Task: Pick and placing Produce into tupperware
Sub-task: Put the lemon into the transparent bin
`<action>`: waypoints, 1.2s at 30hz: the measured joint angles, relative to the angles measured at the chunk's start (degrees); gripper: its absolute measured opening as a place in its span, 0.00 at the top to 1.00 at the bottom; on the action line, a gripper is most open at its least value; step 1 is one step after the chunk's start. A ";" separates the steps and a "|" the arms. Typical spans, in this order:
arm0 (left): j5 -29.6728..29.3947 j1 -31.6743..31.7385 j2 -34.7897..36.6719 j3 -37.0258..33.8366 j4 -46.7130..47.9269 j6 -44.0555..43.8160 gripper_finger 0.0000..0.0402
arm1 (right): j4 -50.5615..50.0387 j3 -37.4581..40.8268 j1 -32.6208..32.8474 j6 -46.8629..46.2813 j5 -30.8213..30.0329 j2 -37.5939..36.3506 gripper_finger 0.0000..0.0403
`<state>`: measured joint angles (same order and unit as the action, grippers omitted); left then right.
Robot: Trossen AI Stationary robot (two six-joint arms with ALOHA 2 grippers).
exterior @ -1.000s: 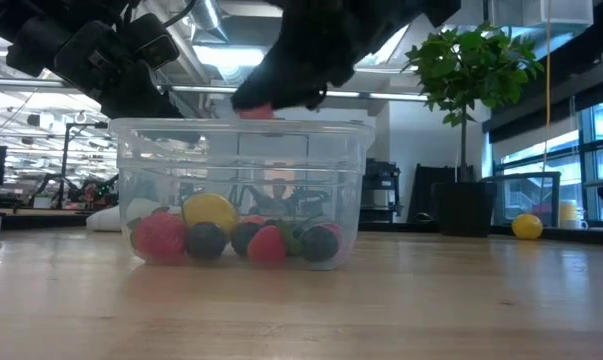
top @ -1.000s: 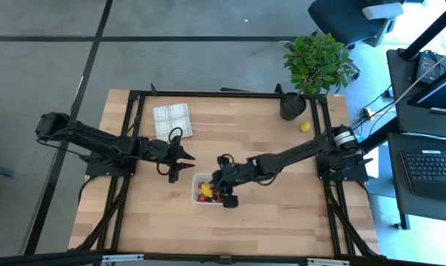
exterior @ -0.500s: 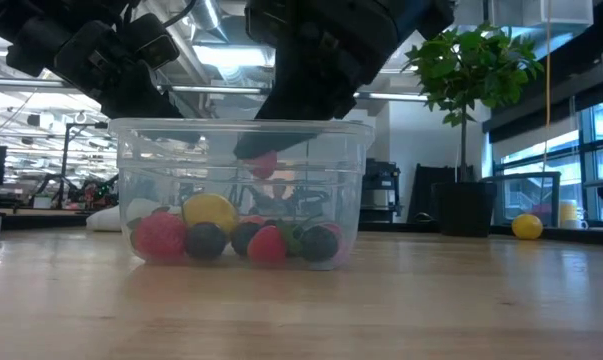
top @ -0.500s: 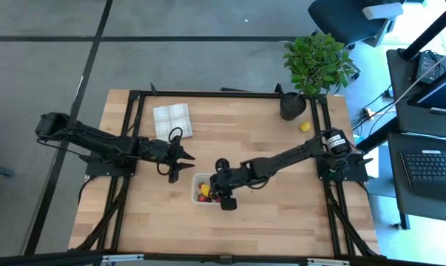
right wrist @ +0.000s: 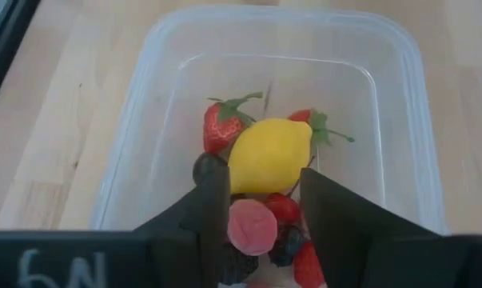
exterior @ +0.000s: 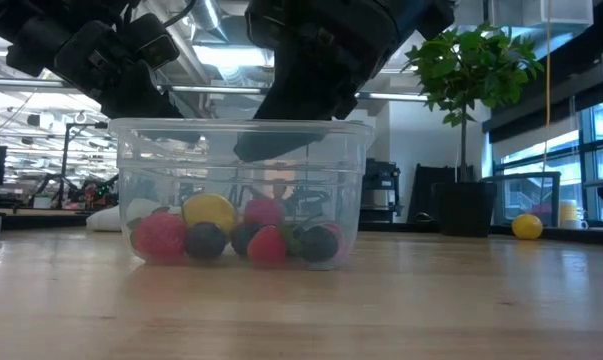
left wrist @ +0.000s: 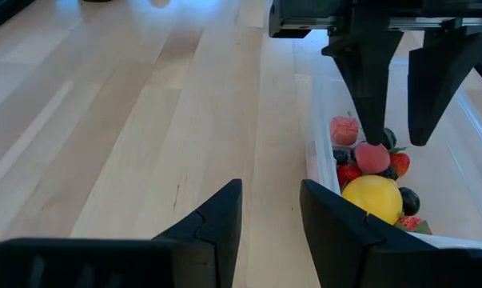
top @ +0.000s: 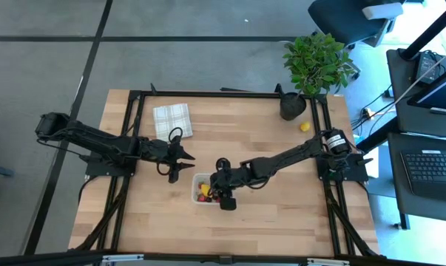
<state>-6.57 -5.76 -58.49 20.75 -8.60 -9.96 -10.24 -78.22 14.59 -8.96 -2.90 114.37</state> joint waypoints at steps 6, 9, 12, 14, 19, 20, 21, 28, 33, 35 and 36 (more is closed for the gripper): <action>0.00 0.00 -0.01 0.00 0.00 -0.02 0.70 | 0.04 0.02 0.00 0.21 0.00 0.00 0.52; 0.00 0.00 0.00 0.00 0.00 -0.07 0.70 | -1.29 -0.75 -0.15 1.58 0.00 0.02 0.49; 0.00 0.00 0.01 0.00 0.00 -0.18 0.70 | -3.30 -3.41 -0.17 -1.09 0.01 0.07 0.48; 0.00 0.00 0.01 0.00 0.00 -0.22 0.70 | -7.71 -6.34 -0.25 -3.37 0.01 0.07 0.48; 0.00 0.00 0.01 0.00 0.00 -0.22 0.70 | -19.12 -13.39 -0.55 -9.39 0.02 0.00 0.48; 0.00 0.00 0.01 0.00 0.00 -0.22 0.70 | -20.04 -14.25 -0.55 -10.15 0.02 0.00 0.48; 0.00 0.00 0.01 0.00 0.00 -0.22 0.70 | -20.10 -14.86 -0.55 -10.53 0.02 0.00 0.48; 0.00 0.00 0.01 0.00 0.00 -0.21 0.70 | -18.08 -15.93 -0.11 -17.98 0.18 -0.02 0.48; 0.00 0.00 -0.01 0.00 0.00 -0.22 0.70 | -18.26 -15.93 -0.46 -21.67 -0.92 -0.02 0.48; 0.00 0.00 -0.01 0.00 -0.02 -0.22 0.70 | -19.85 -15.93 -1.11 -24.82 -3.29 -0.02 0.48; 0.00 0.00 0.01 0.00 0.00 -0.22 0.70 | -21.31 -15.93 -1.54 -27.19 -5.03 -0.04 0.48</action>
<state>-6.57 -5.76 -58.48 20.75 -8.60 -10.17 -31.55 -94.15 13.05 -36.15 -7.92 114.33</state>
